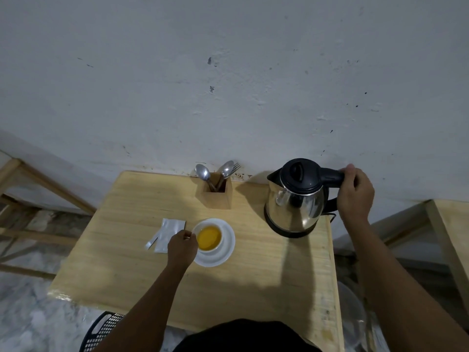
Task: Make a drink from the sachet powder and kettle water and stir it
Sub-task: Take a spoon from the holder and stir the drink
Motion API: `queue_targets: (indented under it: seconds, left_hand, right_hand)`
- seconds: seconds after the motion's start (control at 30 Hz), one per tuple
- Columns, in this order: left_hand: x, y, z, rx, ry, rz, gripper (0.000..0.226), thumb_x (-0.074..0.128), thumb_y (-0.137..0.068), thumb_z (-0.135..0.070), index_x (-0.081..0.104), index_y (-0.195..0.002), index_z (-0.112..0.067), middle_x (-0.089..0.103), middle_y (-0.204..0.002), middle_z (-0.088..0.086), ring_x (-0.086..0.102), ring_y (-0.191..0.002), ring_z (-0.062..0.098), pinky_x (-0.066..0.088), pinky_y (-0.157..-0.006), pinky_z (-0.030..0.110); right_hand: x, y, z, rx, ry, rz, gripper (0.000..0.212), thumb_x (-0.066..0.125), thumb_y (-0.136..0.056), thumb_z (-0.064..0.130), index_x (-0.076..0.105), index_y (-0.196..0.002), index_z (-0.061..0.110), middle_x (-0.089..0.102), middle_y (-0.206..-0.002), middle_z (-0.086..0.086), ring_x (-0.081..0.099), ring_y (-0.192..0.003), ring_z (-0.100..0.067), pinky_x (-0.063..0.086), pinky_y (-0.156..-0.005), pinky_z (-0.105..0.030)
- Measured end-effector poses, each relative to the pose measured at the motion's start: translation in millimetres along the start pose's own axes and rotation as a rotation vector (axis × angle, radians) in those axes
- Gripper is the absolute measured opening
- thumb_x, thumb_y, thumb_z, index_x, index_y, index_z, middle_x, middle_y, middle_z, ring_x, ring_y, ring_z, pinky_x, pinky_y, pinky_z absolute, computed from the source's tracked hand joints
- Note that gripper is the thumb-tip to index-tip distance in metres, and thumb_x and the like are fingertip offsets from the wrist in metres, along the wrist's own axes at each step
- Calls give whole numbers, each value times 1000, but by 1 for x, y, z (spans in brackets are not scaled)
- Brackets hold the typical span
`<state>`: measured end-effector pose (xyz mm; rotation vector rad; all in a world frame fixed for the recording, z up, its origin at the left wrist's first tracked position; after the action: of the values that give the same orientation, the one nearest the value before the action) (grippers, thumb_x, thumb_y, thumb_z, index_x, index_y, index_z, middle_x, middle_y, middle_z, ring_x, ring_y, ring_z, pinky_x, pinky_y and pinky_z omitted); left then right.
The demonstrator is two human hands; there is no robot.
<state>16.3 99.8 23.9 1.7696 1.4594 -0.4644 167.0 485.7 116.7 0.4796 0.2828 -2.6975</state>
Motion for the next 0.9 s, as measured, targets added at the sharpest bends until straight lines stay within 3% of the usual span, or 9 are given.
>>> queue_targets:
  seconds: [0.1, 0.2, 0.3, 0.4, 0.53, 0.67, 0.77, 0.83, 0.9]
  left_hand:
    - [-1, -2, 2, -12, 16, 36, 20, 51, -90, -14, 66, -83, -2, 66, -74, 8, 60, -76, 25, 42, -69, 31]
    - [-4, -6, 7, -18, 38, 87, 25, 53, -89, -17, 64, -73, -2, 64, -66, 10, 60, -70, 24, 45, -68, 33]
    - [-8, -10, 12, -23, 83, 139, 27, 55, -89, -18, 64, -78, 5, 66, -73, 22, 59, -68, 24, 47, -68, 34]
    - [-13, -11, 12, -6, 115, 198, 21, 54, -90, -15, 65, -83, 2, 67, -76, 19, 60, -67, 22, 47, -69, 33]
    - [-19, -14, 13, -4, 167, 298, 17, 55, -91, -15, 69, -92, -5, 66, -73, 11, 60, -64, 21, 49, -64, 29]
    - [-24, -21, 15, 33, 165, 380, 16, 58, -91, -15, 69, -97, -6, 68, -77, 8, 62, -60, 18, 50, -58, 23]
    - [-27, -27, 16, 65, 153, 435, 16, 61, -90, -16, 71, -98, -6, 71, -85, 11, 64, -62, 17, 51, -58, 23]
    - [-28, -30, 17, 76, 141, 471, 18, 62, -90, -18, 72, -100, -7, 72, -91, 13, 64, -62, 16, 51, -56, 20]
    - [-29, -34, 17, 103, 124, 511, 17, 61, -90, -19, 72, -96, -8, 71, -85, 13, 62, -59, 13, 50, -55, 18]
  right_hand:
    - [5, 21, 15, -85, 67, -124, 27, 46, -98, 36, 62, -101, 15, 56, -111, -2, 52, -101, -15, 48, -87, -41]
    - [19, 47, 41, -355, 153, -194, 20, 56, -94, 28, 67, -97, 11, 59, -112, -6, 53, -104, -20, 45, -93, -45]
    - [47, 81, 71, -642, 201, -143, 14, 64, -89, 22, 71, -86, 10, 66, -98, -5, 58, -93, -23, 43, -86, -42]
    - [85, 105, 89, -781, 197, 26, 18, 63, -90, 26, 72, -81, 12, 67, -85, -2, 57, -80, -19, 43, -72, -37]
    - [136, 117, 94, -663, 253, 314, 36, 53, -93, 40, 73, -78, 14, 67, -75, 1, 57, -66, -16, 42, -61, -29]
    - [193, 113, 85, -356, 334, 626, 21, 58, -94, 33, 71, -100, 18, 66, -91, 3, 58, -76, -11, 42, -63, -26]
    - [231, 106, 80, -261, 455, 692, 20, 56, -93, 28, 70, -106, 21, 69, -98, 2, 63, -85, -15, 50, -67, -29]
    - [252, 102, 79, -260, 578, 741, 20, 52, -94, 26, 71, -97, 21, 69, -86, 1, 63, -77, -15, 43, -56, -26]
    - [270, 100, 78, -279, 713, 766, 20, 51, -92, 28, 69, -89, 23, 67, -77, 3, 59, -67, -15, 35, -49, -24]
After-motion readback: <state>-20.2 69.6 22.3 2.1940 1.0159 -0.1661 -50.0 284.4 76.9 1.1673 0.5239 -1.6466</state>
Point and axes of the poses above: each hand's wrist, its own y-axis away from the middle knuckle, its own x-axis out of the palm, z = x × y, the point moved 4 cm from there along -y, towards the middle knuckle
